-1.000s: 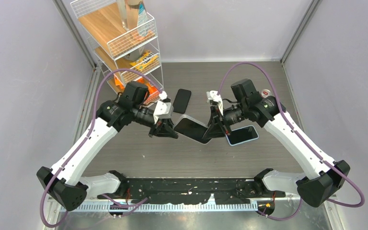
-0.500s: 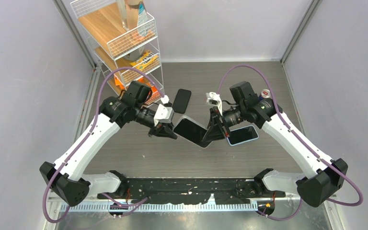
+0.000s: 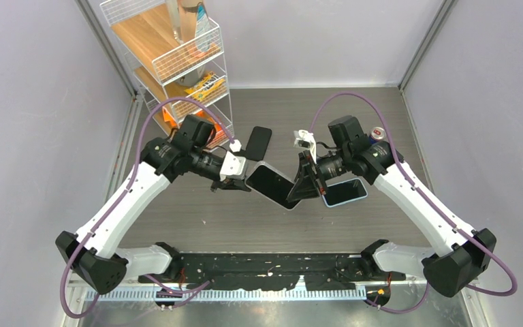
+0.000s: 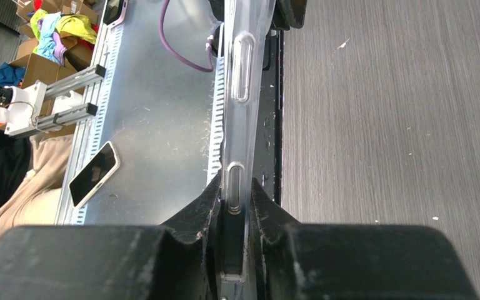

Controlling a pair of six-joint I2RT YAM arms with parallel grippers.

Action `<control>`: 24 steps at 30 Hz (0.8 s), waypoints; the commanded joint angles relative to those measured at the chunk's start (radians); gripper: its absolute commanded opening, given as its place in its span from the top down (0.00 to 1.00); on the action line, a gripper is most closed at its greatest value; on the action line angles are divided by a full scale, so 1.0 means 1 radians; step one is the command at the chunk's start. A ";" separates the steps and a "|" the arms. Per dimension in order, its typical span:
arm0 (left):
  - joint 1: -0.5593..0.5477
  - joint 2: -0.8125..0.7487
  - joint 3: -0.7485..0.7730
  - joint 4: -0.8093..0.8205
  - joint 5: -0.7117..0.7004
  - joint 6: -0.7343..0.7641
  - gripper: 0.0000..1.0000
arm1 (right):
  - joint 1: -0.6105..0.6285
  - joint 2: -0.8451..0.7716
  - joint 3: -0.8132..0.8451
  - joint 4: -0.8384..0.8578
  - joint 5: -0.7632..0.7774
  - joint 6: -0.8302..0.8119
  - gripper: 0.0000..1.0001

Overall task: Take the phone out of the phone case
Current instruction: Remove the phone case from the phone.

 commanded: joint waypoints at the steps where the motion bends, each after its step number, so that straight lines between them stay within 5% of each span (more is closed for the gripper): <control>1: 0.010 -0.031 -0.010 0.100 -0.005 0.038 0.84 | 0.010 -0.044 0.032 0.130 -0.069 -0.013 0.95; 5: 0.044 -0.070 -0.025 0.089 0.000 -0.018 0.68 | 0.009 -0.054 0.048 0.107 -0.002 -0.040 0.94; 8: 0.064 -0.103 -0.034 0.070 0.003 -0.068 0.43 | 0.008 -0.059 0.067 0.098 0.026 -0.048 0.95; 11: 0.076 -0.134 -0.043 0.080 -0.008 -0.163 0.28 | 0.009 -0.057 0.092 0.084 0.049 -0.061 0.95; 17: 0.079 -0.152 -0.041 0.198 -0.003 -0.500 0.25 | 0.010 -0.040 0.128 0.063 0.072 -0.082 0.94; 24: 0.079 -0.133 -0.037 0.286 0.060 -0.697 0.19 | 0.009 -0.031 0.127 0.065 0.072 -0.085 0.94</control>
